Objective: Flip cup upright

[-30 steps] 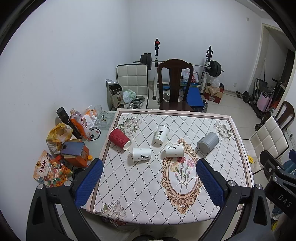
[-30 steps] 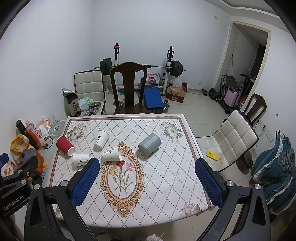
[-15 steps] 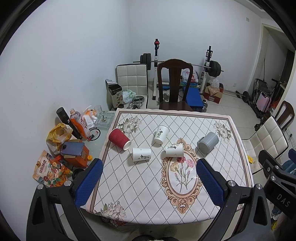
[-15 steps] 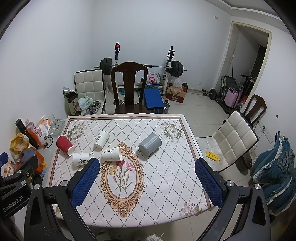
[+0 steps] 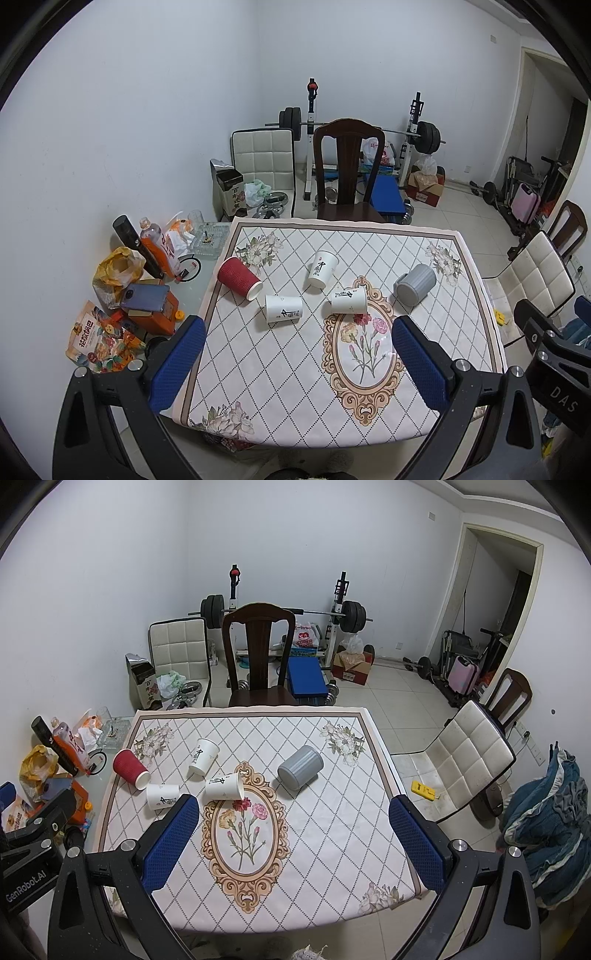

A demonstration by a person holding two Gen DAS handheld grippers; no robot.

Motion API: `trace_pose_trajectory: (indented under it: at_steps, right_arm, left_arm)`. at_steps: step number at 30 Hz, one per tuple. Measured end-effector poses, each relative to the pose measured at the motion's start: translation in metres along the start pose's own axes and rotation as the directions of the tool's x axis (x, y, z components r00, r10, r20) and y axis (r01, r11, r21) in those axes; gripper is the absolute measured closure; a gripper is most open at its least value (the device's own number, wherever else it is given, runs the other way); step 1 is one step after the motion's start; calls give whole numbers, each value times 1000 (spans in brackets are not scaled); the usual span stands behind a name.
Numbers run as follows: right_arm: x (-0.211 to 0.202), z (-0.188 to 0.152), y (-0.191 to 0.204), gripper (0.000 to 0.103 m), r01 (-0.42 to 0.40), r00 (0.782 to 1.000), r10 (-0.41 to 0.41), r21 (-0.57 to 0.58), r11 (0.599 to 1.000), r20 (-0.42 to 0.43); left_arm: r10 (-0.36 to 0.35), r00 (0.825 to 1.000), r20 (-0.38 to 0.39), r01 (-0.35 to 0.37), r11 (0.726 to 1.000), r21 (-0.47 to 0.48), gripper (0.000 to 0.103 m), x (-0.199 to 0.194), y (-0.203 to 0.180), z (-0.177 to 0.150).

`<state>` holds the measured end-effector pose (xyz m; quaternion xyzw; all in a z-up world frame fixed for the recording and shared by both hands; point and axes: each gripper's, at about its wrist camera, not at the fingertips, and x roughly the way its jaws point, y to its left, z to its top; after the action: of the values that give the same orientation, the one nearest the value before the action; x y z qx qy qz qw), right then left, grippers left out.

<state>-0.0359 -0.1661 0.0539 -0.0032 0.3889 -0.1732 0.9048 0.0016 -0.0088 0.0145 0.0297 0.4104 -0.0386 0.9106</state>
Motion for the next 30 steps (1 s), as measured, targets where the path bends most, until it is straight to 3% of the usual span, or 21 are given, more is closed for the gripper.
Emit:
trace_pose_trajectory:
  at_steps: [11, 13, 18, 25, 30]
  right_arm:
    - [6, -8, 0, 0, -8, 1000, 8, 11, 1000, -16]
    - [22, -11, -3, 0, 0, 999, 1, 10, 1000, -51]
    - [83, -30, -8, 0, -11, 985, 12, 6, 1000, -174]
    - [192, -70, -6, 0, -16, 925, 7, -20, 1000, -381]
    - [265, -83, 6, 0, -2, 870, -8, -19, 1000, -493]
  left_arm:
    - [27, 1000, -13, -27, 1000, -4, 0, 6, -10, 3]
    - [42, 999, -27, -42, 999, -3, 0, 19, -9, 1]
    - [80, 986, -146, -82, 997, -2, 0, 78, -4, -17]
    - [140, 953, -267, -136, 990, 34, 0, 160, -6, -32]
    - [122, 929, -350, -100, 992, 79, 0, 221, -12, -28]
